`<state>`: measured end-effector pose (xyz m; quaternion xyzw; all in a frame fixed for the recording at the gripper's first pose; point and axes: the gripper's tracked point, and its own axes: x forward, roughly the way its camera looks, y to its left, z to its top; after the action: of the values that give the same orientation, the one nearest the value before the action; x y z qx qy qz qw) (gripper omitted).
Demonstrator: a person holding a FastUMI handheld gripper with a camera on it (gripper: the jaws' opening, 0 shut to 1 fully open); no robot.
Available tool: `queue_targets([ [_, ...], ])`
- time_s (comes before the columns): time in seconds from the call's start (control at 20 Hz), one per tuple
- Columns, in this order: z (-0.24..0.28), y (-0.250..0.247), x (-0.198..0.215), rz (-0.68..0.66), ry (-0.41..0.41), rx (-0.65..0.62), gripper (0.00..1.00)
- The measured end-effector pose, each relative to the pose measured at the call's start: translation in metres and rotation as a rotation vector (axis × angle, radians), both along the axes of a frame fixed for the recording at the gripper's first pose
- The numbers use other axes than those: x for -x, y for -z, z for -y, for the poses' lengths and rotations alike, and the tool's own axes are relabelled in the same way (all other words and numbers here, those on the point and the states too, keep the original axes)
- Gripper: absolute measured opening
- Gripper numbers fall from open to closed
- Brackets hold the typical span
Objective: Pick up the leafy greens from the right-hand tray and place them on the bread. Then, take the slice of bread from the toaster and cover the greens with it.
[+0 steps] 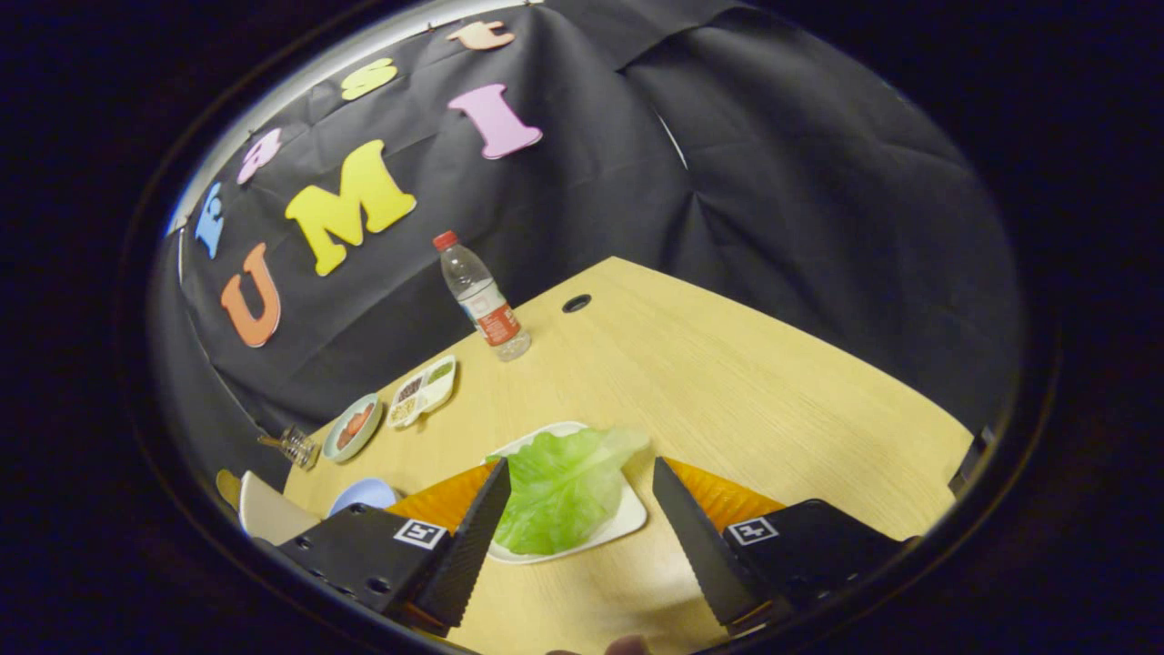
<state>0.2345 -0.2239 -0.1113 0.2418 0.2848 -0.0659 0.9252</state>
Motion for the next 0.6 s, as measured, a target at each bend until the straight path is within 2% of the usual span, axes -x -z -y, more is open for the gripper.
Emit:
queue_targets([
  [0.2,0.012,0.014,-0.015,-0.031,0.052,-0.039,0.96],
  [0.35,0.007,0.021,-0.027,-0.044,0.033,-0.065,0.96],
  [0.45,0.006,0.03,-0.033,-0.063,0.035,-0.08,0.83],
  [0.6,0.011,0.03,-0.041,-0.06,0.044,-0.084,0.83],
])
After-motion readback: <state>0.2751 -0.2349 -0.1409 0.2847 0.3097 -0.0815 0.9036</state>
